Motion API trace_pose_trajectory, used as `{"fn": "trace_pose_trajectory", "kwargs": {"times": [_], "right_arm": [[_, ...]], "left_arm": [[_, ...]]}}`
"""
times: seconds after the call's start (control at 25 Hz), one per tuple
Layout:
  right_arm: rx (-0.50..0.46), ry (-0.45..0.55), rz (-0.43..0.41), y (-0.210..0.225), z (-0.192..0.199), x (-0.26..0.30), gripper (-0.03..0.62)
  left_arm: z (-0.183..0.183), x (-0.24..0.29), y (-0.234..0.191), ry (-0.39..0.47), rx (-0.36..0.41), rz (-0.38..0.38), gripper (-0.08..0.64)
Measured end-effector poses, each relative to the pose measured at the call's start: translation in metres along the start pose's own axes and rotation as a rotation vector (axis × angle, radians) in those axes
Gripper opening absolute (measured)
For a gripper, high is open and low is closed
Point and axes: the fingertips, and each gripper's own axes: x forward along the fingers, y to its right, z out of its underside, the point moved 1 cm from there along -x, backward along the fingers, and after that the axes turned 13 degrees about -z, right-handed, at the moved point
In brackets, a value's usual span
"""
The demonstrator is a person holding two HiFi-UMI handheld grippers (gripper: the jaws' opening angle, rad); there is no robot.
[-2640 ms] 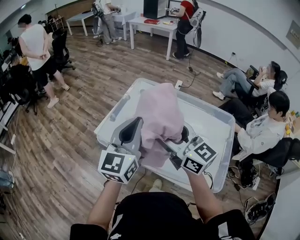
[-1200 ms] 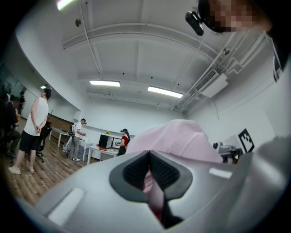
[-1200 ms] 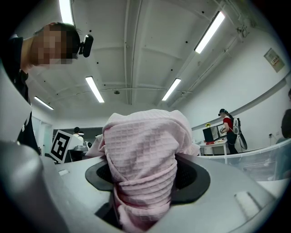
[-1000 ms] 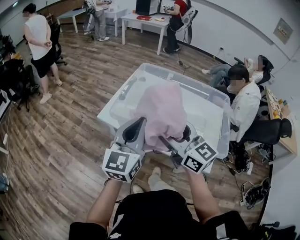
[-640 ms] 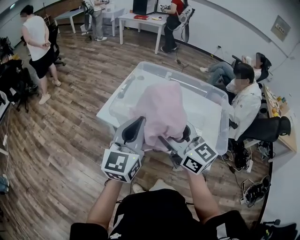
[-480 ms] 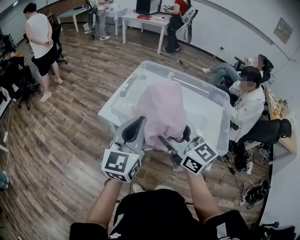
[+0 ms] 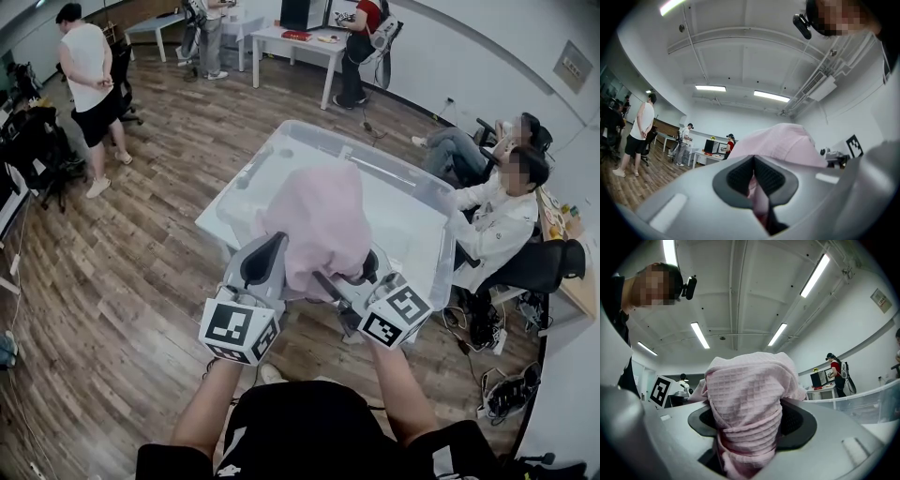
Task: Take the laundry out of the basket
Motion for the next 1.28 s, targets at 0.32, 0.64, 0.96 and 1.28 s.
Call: {"fn": "trace_pose_trajectory", "kwargs": {"times": [0.32,0.64,0.96,1.28], "right_arm": [[-0.002,0.000,-0.022,-0.004,-0.006,-0.034,0.314],[0.006,0.001,-0.053,-0.021,-0.008,-0.063,0.314],[0.012,0.007,-0.079,-0.036,-0.007,-0.080,0.314],[0.018,0.016,-0.100,-0.046,-0.007,-0.088,0.314]], "left_arm": [[0.002,-0.011,0.034,0.003,0.006,-0.022,0.003],[0.003,-0.035,0.061,-0.003,0.012,-0.059,0.003],[0.004,-0.054,0.076,0.001,0.023,-0.081,0.003],[0.002,-0.066,0.083,0.012,0.029,-0.099,0.002]]}}
